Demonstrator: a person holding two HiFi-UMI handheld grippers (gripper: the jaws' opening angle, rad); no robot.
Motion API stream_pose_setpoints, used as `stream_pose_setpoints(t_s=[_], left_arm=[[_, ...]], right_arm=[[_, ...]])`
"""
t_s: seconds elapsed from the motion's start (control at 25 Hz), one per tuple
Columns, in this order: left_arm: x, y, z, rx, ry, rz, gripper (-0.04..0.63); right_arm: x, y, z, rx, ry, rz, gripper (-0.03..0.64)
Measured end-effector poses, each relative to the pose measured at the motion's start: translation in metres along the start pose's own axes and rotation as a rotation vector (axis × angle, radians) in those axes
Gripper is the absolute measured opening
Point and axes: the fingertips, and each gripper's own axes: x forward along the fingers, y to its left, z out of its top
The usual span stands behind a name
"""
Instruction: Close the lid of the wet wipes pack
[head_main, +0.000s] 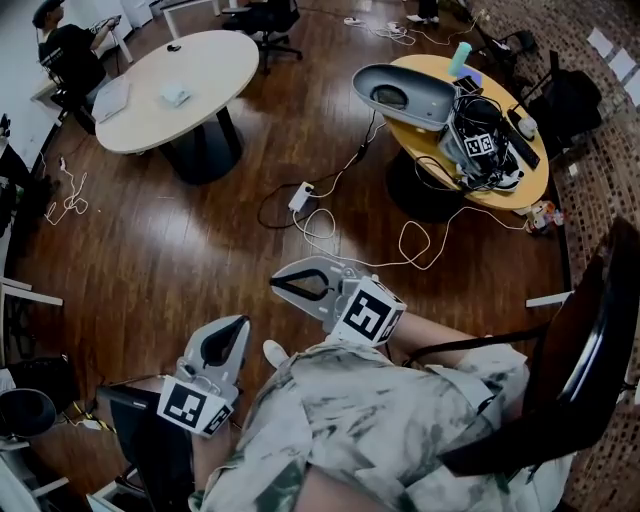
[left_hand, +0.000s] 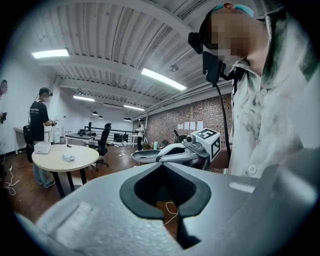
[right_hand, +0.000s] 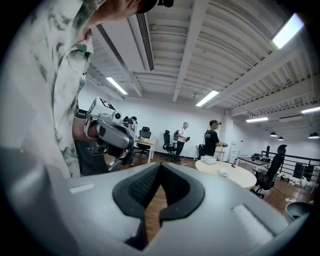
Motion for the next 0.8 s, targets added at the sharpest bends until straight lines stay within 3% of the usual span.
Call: stream_pose_setpoints(t_s=[0.8], left_arm=[[-0.0024, 0.0083, -0.0031, -0.003, -0.009, -0.001, 0.000]], right_arm=[[0.0025, -0.0022, 0.0027, -0.031, 0.013, -0.016, 0.005]])
